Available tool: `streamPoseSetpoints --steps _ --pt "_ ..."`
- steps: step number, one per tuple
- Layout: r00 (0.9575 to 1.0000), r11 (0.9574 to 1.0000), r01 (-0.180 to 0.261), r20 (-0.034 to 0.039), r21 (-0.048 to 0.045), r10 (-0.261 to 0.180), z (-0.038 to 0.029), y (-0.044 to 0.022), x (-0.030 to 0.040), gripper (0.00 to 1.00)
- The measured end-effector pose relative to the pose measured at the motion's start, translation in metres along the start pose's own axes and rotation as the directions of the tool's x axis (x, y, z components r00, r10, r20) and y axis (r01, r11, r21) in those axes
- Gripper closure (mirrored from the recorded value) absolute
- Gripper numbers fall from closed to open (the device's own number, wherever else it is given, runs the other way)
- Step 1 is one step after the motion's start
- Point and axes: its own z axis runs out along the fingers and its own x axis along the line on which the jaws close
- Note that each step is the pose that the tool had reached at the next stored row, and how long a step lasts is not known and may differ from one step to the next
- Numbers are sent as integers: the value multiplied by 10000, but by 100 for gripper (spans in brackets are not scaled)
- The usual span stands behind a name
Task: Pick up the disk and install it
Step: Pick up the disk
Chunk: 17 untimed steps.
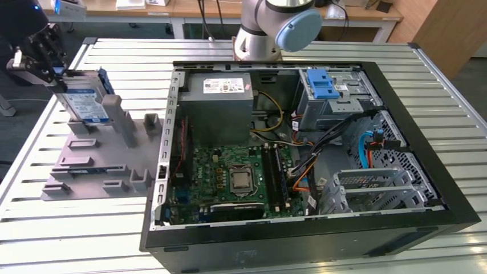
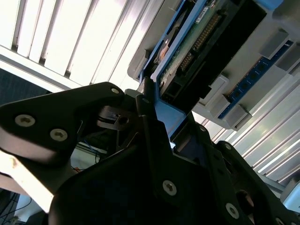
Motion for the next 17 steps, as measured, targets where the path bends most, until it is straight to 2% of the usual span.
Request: streamPoseSetpoints --steps 13,17 --pt "10000 10000 0 0 0 0 -27 0 -1 64" --pt "10000 10000 0 0 0 0 -53 0 -1 64"
